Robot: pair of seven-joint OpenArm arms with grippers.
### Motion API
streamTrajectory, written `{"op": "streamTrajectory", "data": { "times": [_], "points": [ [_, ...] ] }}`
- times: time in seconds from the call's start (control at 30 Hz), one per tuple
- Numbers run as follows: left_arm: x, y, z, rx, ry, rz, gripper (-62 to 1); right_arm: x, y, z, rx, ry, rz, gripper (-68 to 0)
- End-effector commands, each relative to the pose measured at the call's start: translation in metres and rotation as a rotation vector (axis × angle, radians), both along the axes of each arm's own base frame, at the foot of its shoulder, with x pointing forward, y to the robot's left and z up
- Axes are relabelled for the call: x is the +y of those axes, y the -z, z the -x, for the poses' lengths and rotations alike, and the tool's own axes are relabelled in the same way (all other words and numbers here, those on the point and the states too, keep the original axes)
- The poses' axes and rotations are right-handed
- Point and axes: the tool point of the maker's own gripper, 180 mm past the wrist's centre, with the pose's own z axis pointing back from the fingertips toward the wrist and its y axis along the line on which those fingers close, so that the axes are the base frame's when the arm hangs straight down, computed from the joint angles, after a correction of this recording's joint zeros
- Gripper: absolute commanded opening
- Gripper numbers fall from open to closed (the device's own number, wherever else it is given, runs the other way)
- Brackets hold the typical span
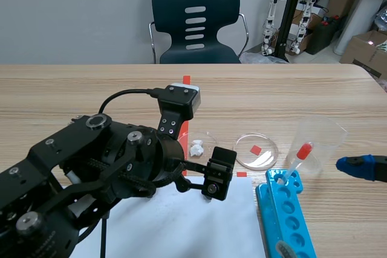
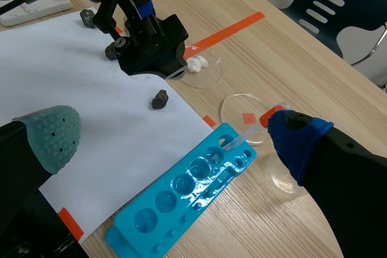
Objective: Return to the home posture
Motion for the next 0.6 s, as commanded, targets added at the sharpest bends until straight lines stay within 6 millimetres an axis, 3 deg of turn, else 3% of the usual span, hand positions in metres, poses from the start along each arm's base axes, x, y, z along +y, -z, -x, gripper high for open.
{"op": "streamTrajectory", "data": {
  "times": [0.0, 0.57],
  "points": [
    [-0.0033, -0.0062, -0.0038, -0.017, 0.0, 0.016, 1.4, 0.0002, -0.0064, -0.0033, -0.023, -0.003, -0.01, -2.0],
    [0.0014, -0.0039, -0.0036, -0.017, 0.003, 0.002, 1.4, 0.0002, -0.0064, -0.0033, -0.023, -0.003, -0.01, -2.0]
  ]
}}
